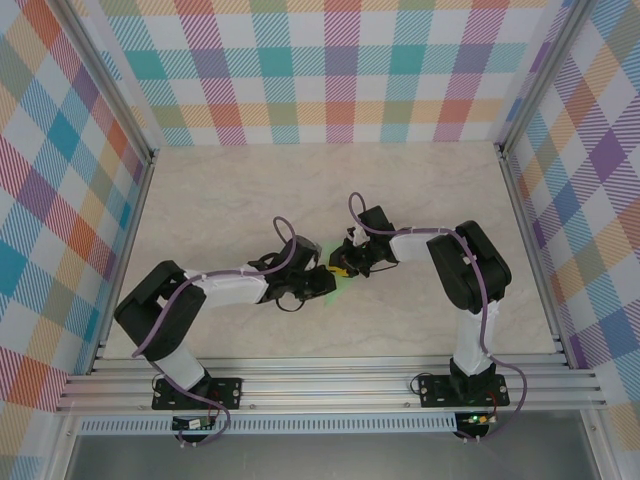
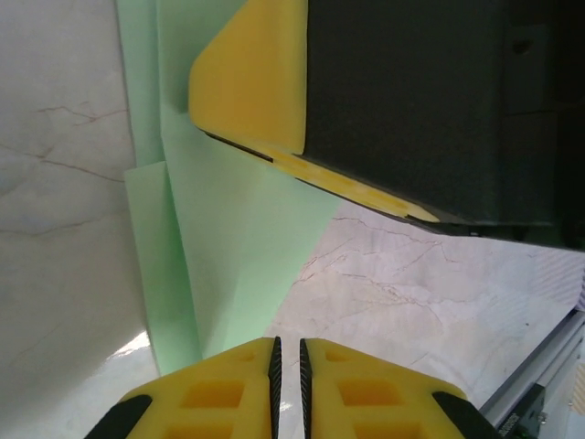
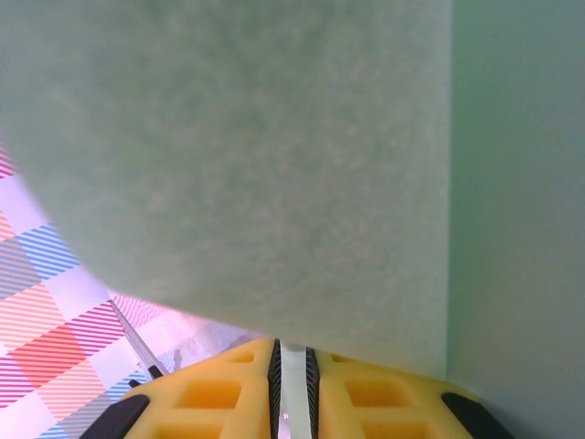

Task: Fold a paper plane with a square sheet of paper (pick it up from the middle)
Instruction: Fourth fold the wing at the center of the table.

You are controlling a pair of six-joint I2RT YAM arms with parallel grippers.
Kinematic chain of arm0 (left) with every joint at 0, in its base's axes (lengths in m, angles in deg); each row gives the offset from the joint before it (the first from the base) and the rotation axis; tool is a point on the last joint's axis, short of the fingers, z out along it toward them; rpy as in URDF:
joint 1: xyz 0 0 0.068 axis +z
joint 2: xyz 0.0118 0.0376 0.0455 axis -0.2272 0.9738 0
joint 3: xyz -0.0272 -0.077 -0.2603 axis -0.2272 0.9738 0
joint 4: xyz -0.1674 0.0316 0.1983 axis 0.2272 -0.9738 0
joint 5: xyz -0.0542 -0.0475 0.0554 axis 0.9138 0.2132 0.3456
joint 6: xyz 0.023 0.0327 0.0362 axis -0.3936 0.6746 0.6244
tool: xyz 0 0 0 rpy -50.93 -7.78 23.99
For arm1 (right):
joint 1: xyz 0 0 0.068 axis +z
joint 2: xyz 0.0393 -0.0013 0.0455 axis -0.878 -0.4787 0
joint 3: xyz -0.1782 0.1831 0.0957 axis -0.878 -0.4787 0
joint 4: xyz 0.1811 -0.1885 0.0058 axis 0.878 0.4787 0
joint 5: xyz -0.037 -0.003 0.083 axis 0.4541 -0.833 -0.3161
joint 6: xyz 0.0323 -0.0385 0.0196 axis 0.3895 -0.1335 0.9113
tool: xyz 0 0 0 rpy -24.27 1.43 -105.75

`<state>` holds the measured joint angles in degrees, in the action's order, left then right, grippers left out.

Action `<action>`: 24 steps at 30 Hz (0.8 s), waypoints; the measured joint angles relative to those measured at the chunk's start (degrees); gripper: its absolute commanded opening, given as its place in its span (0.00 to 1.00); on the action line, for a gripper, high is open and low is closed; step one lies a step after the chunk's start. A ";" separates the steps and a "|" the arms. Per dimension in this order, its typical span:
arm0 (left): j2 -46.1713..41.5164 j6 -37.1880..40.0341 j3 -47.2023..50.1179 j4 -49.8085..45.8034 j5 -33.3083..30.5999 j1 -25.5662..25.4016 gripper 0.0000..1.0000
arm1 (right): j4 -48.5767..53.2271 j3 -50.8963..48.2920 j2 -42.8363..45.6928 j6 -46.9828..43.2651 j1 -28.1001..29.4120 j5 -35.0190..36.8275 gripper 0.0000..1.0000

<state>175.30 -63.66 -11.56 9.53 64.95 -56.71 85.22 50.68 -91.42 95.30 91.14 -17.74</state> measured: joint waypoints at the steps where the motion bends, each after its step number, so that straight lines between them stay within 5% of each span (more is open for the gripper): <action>1: 0.61 -0.33 0.09 0.94 0.33 0.00 0.16 | 0.00 0.00 0.00 0.00 0.00 0.00 0.18; 24: 3.08 -2.51 7.52 12.81 2.16 0.26 0.14 | 1.38 0.70 -0.26 -1.07 0.00 -0.02 0.18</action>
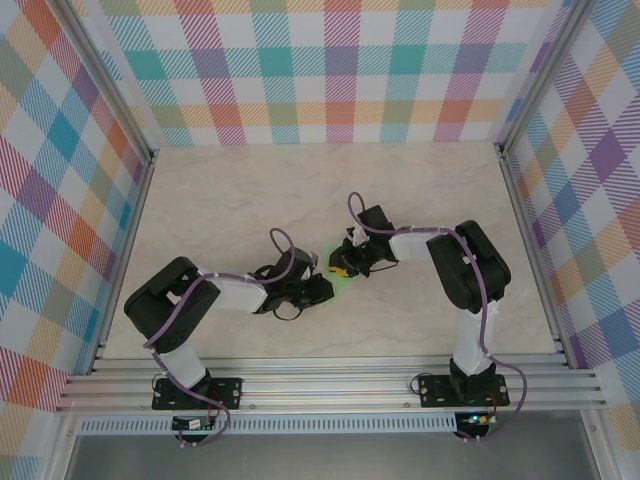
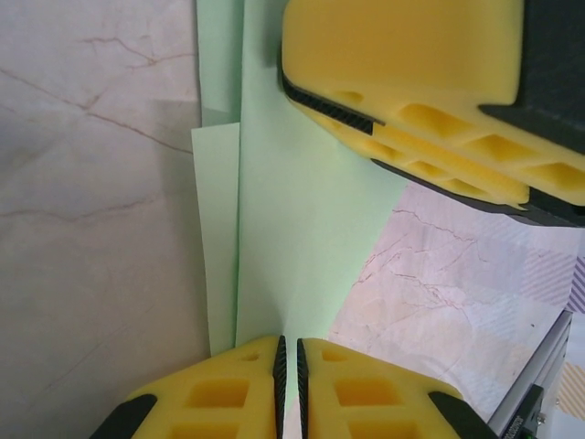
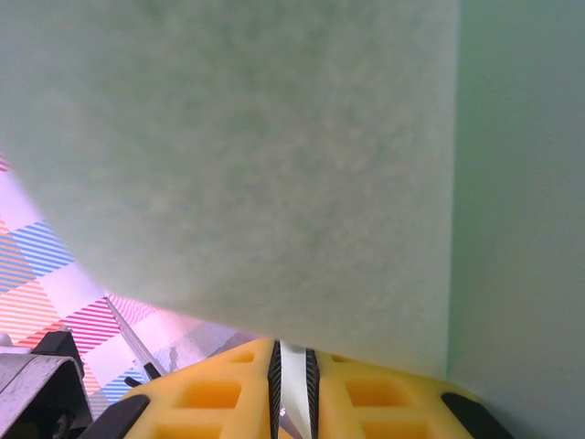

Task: Fold a paper plane with a square sheet of paper (pick it up from the middle)
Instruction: Fourth fold the wing at the center of the table.

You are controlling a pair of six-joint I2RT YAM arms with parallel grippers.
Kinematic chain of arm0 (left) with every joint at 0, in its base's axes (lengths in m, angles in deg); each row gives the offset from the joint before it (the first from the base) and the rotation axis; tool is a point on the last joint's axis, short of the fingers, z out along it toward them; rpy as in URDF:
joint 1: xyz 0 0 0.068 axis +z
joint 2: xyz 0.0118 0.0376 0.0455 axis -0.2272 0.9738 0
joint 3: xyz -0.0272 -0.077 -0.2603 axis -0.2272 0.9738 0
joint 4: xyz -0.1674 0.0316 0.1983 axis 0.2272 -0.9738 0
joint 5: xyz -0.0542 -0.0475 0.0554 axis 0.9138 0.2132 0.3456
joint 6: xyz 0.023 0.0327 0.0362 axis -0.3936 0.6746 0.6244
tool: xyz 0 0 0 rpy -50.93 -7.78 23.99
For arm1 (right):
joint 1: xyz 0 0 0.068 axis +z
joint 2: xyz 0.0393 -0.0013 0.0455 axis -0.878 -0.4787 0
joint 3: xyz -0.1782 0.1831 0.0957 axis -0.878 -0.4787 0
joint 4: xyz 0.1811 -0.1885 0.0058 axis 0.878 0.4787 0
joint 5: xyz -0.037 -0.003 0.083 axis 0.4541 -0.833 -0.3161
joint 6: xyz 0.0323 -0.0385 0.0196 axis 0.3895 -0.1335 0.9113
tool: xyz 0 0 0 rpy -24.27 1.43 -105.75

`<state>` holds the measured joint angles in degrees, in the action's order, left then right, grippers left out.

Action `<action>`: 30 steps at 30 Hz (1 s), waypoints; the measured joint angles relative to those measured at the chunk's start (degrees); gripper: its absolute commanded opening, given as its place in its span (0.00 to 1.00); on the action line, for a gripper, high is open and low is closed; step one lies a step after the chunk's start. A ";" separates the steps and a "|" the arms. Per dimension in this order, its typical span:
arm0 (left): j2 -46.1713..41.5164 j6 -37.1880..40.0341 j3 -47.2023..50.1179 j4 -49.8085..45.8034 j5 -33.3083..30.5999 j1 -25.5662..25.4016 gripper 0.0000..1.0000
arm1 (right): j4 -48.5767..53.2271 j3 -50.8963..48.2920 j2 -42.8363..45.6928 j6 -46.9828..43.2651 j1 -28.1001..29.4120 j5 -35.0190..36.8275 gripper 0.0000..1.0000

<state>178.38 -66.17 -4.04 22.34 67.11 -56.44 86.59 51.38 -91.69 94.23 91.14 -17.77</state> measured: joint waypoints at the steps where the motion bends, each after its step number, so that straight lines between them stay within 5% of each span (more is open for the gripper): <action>1: 0.00 0.13 0.02 -0.04 0.17 0.00 0.14 | 0.07 0.02 0.00 0.00 0.00 0.00 0.18; 17: -6.47 2.99 2.99 -10.10 2.58 -0.35 0.14 | 0.09 0.04 -0.07 -0.02 0.00 -0.02 0.18; 25: -16.63 2.67 3.39 -16.76 -1.55 -0.81 0.17 | 0.09 0.04 -0.04 0.00 0.00 -0.09 0.18; 30: -14.49 1.95 -1.05 -15.61 -3.50 -0.74 0.17 | 0.09 0.07 -0.07 0.00 0.00 -0.20 0.18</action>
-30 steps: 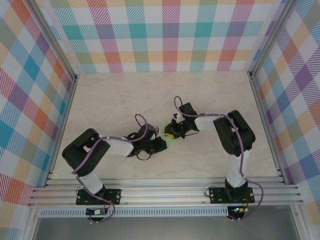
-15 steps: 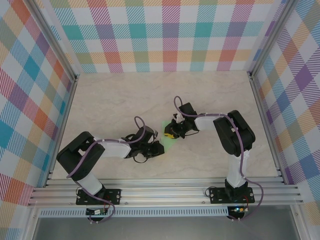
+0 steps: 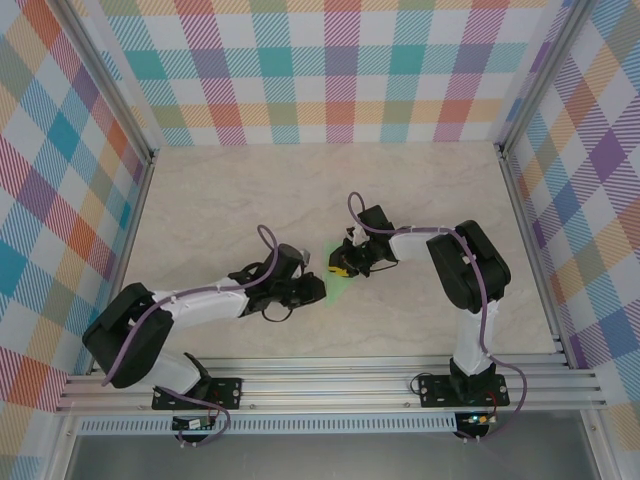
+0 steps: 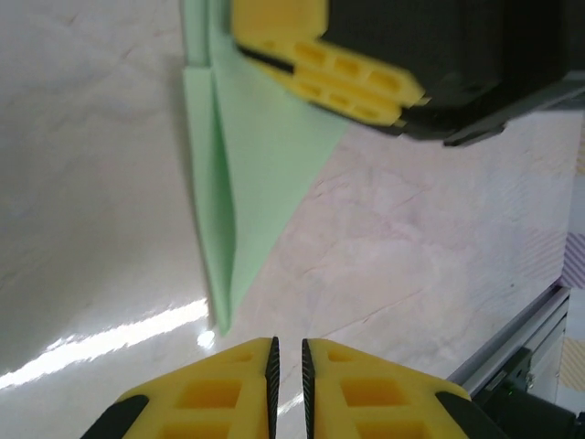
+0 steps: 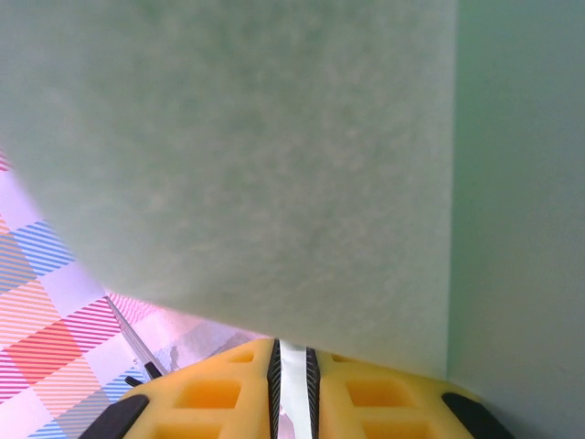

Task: Fold a paper plane with a square sheet of paper (pick it up from the middle)
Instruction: Fourth fold the wing at the center of the table.

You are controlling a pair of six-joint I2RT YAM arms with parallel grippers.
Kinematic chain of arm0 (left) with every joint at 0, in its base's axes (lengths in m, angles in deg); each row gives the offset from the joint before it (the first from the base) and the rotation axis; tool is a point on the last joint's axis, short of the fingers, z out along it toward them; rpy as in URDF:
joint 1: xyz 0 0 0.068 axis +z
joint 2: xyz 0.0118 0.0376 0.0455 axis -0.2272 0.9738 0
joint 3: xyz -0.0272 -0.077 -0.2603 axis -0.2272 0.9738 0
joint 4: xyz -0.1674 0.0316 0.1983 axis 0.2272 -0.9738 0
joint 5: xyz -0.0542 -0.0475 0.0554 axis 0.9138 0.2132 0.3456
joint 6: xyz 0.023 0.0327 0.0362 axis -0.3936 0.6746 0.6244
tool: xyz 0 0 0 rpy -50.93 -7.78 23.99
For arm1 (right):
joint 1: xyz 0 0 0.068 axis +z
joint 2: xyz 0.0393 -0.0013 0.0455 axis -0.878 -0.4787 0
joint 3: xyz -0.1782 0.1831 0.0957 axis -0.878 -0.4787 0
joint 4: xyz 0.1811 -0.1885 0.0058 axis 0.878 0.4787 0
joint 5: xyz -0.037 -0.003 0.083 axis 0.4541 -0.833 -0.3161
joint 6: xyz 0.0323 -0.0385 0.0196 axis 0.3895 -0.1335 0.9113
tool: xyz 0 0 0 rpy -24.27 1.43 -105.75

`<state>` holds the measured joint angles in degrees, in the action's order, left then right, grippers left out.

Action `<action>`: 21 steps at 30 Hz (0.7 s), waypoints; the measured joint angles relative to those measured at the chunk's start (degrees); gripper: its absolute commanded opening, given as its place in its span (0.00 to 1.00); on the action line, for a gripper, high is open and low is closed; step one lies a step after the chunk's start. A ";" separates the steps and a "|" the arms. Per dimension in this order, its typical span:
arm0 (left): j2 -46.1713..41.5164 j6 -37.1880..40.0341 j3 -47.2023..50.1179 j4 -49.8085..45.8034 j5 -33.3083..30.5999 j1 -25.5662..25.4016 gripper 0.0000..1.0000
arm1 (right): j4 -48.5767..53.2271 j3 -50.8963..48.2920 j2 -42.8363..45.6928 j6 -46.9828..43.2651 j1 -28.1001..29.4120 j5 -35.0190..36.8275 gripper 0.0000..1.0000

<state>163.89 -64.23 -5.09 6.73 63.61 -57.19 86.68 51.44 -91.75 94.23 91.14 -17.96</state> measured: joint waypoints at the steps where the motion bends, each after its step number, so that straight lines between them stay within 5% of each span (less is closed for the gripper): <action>1: 1.42 -0.31 -1.11 0.92 -0.24 0.00 0.16 | 0.00 0.00 0.00 0.00 0.00 0.02 0.18; 10: 13.07 -2.03 -5.16 6.43 -2.54 0.00 0.14 | 0.22 0.13 0.00 0.00 0.00 0.02 0.18; 21: 15.28 -5.20 -2.91 10.43 -6.69 0.09 0.08 | 0.55 0.37 0.02 0.00 0.00 0.00 0.19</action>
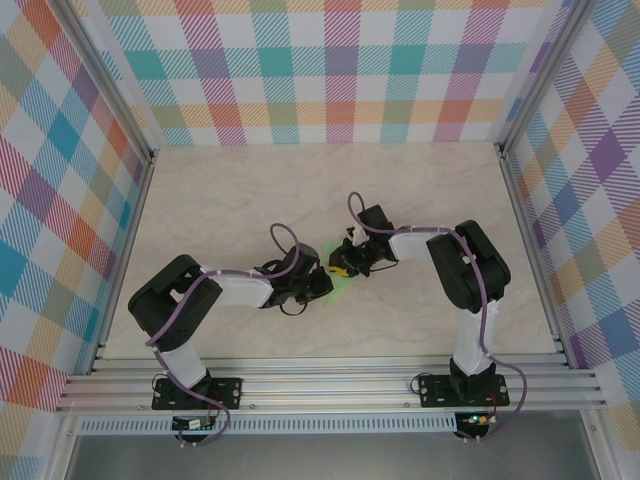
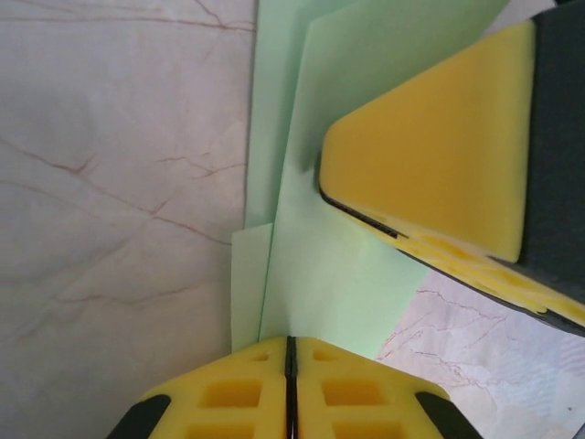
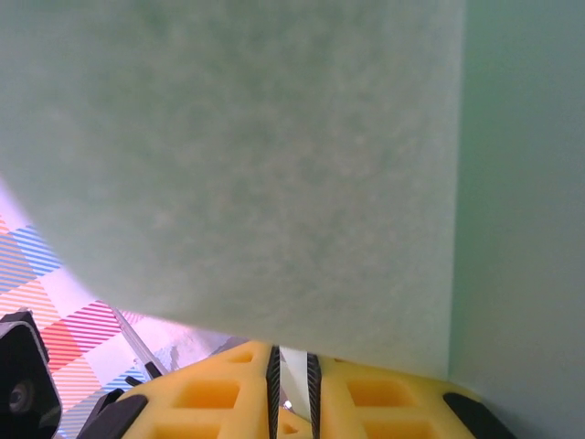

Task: Fold a paper plane with a square sheet of paper (pick it up from the middle)
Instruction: Fourth fold the wing at the center of the table.

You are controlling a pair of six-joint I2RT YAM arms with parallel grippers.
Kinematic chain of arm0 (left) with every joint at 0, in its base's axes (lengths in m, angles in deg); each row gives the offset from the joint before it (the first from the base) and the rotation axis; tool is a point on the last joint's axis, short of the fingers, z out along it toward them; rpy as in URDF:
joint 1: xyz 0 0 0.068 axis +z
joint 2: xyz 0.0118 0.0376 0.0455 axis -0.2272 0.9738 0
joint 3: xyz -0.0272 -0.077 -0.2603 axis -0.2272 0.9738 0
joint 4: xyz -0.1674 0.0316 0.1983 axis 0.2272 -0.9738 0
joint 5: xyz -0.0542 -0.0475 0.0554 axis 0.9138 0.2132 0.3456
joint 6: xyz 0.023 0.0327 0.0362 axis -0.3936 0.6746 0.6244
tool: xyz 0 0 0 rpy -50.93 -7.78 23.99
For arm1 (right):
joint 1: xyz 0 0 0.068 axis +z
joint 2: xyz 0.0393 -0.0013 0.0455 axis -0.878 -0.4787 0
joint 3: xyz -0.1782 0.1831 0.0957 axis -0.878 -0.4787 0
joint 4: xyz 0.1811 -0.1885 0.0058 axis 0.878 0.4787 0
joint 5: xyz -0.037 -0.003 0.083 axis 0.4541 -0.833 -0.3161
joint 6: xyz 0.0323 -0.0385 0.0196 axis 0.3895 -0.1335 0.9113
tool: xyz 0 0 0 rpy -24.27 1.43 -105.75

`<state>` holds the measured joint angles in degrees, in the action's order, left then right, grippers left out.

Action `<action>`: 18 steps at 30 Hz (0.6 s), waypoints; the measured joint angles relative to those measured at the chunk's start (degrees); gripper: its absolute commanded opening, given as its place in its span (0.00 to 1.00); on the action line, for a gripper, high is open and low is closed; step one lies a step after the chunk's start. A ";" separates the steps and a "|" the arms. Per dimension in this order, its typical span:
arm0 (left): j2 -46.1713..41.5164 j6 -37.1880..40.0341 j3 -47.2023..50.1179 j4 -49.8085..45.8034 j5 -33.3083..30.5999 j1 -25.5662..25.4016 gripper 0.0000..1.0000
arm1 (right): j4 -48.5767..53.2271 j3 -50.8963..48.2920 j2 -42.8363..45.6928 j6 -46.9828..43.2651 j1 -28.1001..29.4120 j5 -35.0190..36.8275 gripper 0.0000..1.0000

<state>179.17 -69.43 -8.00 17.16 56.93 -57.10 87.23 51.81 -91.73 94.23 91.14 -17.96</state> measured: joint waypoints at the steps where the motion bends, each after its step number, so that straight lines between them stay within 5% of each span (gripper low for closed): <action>1: -0.46 -0.37 0.68 0.42 -0.52 0.00 0.08 | 0.44 0.26 -0.02 0.02 0.00 0.00 0.20; 10: -4.83 0.04 3.50 -3.37 -2.67 0.00 0.06 | 10.75 6.34 0.00 -1.36 0.50 2.95 0.21; 18: -5.20 2.62 3.06 -5.40 -2.54 0.00 0.06 | 11.02 7.21 0.37 -2.58 0.48 2.21 0.04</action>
<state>173.96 -66.81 -4.94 11.76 54.39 -57.10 98.24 59.03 -91.36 91.65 91.62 -15.76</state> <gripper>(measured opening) 0.065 0.063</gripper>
